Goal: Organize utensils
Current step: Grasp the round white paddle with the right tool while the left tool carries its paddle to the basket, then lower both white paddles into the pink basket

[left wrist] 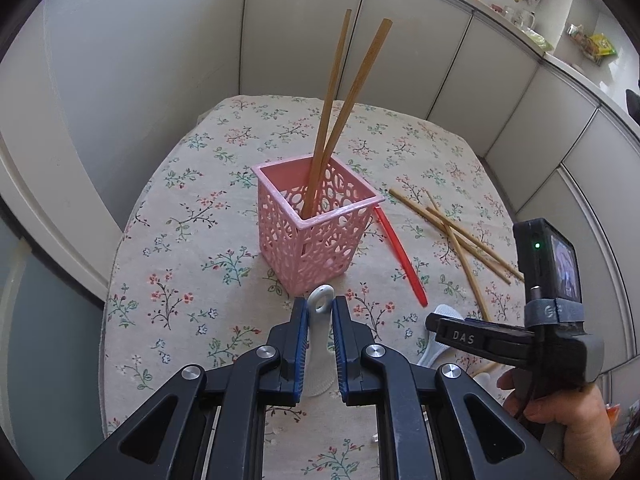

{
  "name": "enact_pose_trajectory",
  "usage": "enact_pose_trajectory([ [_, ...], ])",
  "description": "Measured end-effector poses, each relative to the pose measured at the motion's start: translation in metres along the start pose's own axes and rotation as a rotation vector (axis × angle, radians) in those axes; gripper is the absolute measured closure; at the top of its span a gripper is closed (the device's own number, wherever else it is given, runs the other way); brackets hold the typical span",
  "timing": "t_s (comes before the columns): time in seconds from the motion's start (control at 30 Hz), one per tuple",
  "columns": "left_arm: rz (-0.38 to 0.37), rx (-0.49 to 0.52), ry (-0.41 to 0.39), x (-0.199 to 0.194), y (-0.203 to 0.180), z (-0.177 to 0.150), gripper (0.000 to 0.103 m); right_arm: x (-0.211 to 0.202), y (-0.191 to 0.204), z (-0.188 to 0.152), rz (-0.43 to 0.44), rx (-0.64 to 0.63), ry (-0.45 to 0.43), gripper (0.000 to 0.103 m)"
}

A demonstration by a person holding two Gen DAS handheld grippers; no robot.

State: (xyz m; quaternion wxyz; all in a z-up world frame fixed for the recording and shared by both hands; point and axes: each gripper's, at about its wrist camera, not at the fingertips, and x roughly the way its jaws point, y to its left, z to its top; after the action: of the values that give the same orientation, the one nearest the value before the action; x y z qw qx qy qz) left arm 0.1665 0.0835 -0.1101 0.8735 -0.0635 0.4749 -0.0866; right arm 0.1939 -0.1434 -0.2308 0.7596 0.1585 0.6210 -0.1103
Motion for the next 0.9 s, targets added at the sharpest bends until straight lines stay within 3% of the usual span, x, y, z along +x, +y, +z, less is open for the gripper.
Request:
enact_pose_trajectory([
  [0.1, -0.001, -0.012, 0.001, 0.000, 0.005, 0.000, 0.093, 0.000, 0.009, -0.003, -0.031, -0.029, -0.032, 0.050],
  [0.2, 0.001, -0.015, -0.011, -0.003, 0.008, 0.001, 0.097, -0.001, 0.004, -0.002, 0.019, -0.019, -0.040, 0.053],
  [0.23, 0.001, -0.017, -0.016, -0.005, 0.010, 0.002, 0.097, -0.006, -0.001, -0.001, 0.035, -0.020, -0.060, 0.059],
  [0.27, -0.003, -0.022, -0.021, -0.006, 0.011, 0.002, 0.097, -0.014, -0.003, 0.002, 0.051, -0.030, -0.080, 0.076],
  [0.33, -0.009, -0.029, -0.027, -0.009, 0.013, 0.003, 0.097, -0.026, -0.010, 0.004, 0.106, -0.039, -0.088, 0.086],
  [0.7, -0.081, -0.063, -0.019, -0.008, 0.014, 0.004, 0.099, -0.025, -0.028, 0.001, 0.401, 0.050, -0.017, 0.094],
  [0.9, -0.062, -0.020, -0.094, -0.026, 0.006, 0.009, 0.099, -0.058, -0.028, 0.001, 0.430, 0.009, -0.129, 0.100],
])
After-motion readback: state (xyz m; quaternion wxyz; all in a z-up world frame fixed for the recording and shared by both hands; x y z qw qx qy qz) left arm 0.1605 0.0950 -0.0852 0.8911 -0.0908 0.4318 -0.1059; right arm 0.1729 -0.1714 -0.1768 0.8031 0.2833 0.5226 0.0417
